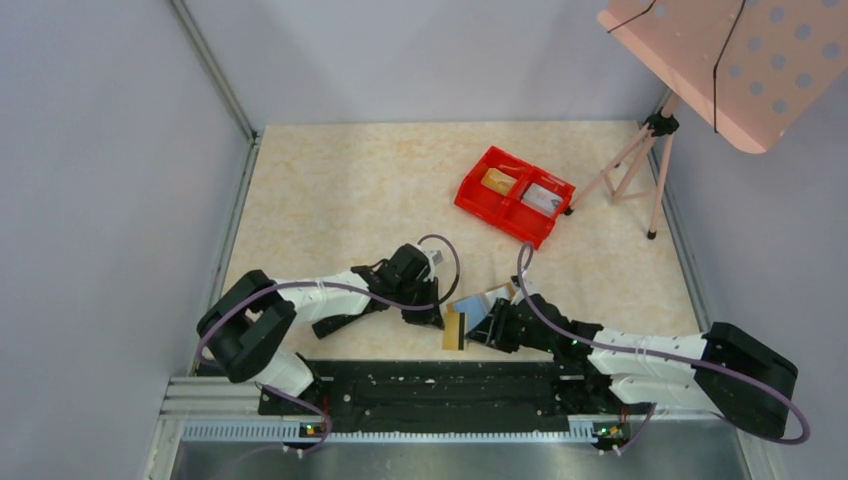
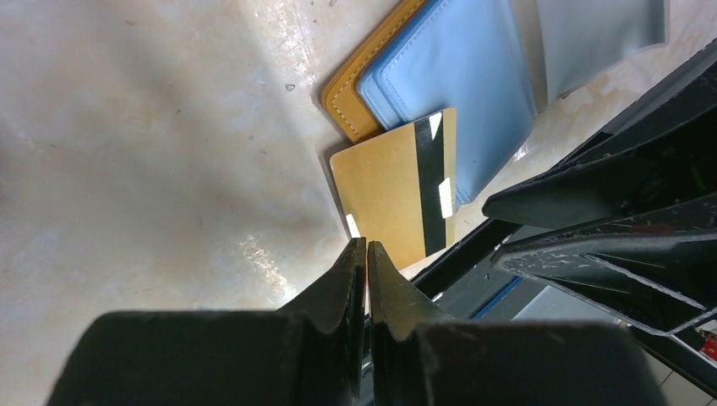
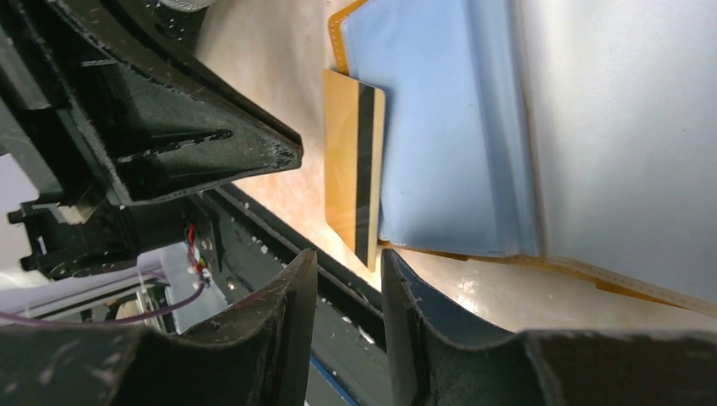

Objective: Take the credit cards out of the card holder
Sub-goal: Pick up the card holder from the center of the board.

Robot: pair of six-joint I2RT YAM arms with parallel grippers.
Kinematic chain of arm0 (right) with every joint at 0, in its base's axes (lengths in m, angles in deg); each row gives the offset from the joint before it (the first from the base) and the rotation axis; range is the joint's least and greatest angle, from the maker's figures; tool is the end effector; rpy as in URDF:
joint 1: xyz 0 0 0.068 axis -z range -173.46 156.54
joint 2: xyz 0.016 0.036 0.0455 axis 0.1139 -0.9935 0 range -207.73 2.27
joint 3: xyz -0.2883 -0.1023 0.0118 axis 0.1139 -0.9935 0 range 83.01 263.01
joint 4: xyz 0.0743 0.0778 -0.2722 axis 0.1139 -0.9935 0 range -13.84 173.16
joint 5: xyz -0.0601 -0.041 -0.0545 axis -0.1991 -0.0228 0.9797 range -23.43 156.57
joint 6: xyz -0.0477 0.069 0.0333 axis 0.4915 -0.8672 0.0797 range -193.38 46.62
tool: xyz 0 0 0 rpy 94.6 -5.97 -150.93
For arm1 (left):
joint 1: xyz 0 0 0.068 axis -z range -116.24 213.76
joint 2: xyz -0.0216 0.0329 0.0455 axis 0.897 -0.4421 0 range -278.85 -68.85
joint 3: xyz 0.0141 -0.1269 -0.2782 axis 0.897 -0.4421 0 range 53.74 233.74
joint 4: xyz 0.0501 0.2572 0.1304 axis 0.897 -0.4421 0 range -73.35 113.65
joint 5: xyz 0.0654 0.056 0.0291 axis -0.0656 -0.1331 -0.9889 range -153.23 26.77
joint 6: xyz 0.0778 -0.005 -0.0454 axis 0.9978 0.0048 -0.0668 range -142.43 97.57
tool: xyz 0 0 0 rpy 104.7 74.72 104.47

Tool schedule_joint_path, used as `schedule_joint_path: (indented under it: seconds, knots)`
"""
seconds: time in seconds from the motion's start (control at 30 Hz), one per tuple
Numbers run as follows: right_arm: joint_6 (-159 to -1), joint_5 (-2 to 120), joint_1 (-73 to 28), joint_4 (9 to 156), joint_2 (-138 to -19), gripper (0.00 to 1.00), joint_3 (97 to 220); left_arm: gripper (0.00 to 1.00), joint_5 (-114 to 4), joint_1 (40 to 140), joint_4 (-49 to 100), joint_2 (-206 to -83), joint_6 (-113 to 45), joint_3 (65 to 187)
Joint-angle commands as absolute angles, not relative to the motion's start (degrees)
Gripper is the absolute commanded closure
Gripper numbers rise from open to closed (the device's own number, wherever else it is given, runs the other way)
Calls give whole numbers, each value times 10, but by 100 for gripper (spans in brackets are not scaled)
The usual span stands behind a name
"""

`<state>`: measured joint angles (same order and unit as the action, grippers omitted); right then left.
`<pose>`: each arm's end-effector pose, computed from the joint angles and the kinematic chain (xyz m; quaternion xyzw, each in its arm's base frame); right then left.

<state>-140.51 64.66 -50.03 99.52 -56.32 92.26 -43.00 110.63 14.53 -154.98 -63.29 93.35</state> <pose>0.1194 0.1859 0.1120 0.0729 0.8756 0.4277 0.2122 0.1979 -0.2520 0.1271 0.1011 0.9365 -0.3226 0.0934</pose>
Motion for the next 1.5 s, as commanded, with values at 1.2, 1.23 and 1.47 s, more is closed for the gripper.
schedule_joint_path:
  seconds: [1.2, 1.23, 1.47]
  knots:
    - [-1395, 654, -488, 967, -503, 100, 949, 52, -487, 1123, 20, -1417, -514, 1043]
    - [-1410, 653, -478, 955, -483, 100, 952, 49, -500, 1131, 18, -1403, -495, 1045]
    - [-1508, 701, -465, 858, -406, 100, 1014, 44, -653, 1225, 27, -1331, -395, 1057]
